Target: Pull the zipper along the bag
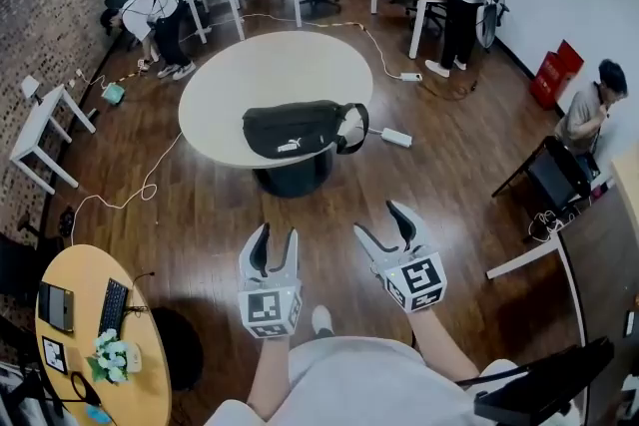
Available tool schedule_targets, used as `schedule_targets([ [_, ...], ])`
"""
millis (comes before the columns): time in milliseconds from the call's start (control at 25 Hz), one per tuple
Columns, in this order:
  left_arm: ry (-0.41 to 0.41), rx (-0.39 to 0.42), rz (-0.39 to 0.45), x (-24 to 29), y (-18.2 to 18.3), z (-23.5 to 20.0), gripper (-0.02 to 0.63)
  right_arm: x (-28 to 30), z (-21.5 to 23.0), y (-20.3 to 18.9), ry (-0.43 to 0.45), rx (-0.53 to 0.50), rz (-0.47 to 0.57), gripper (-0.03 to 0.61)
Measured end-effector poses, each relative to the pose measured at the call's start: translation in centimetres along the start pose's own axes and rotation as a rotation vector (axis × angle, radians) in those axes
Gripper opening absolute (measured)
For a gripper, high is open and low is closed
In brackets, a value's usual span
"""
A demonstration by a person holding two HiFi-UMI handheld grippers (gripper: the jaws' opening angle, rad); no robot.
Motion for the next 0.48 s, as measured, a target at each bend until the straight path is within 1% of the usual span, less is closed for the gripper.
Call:
schedule_targets([
  [80, -0.012, 0.008, 0.007, 3.3, 1.2, -2.2, 0.212, 3.7, 1.0, 0.6, -0.007, -0.003, 0.012, 0.294],
  [160, -0.02, 0.012, -0.011, 6.1, 1.5, -3.8, 0.212, 6.4, 1.6, 0.4, -0.002, 0.006, 0.0, 0.288],
  [240, -0.031, 0.0, -0.052, 8.4, 1.2, -4.7, 0.212, 8.2, 1.7, -1.0, 0.02, 0.025, -0.057, 0.284],
  [320, -0.059, -0.009, -0.063, 11.0, 1.3, -5.2, 0.212, 10.0, 2.3, -2.1, 0.03, 0.047, -0.1, 0.282],
  [400, -0.074, 0.008, -0.052, 14.3, 1.5, -5.5, 0.212, 12.2, 4.0, -2.9, 0.03, 0.055, -0.103, 0.282],
  [480, -0.066, 0.017, -0.047, 17.9, 1.3, -6.2, 0.212, 14.9, 6.5, -3.6, 0.027, 0.045, -0.091, 0.281],
])
Point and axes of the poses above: the fingertips, and each gripper's own axes: x forward along the fingers, z to its right, y out of its top, the point moved 9 cm from there along -x, backward along the fingers, and after that the axes turned 12 degrees about -x, right-handed, at the moved point
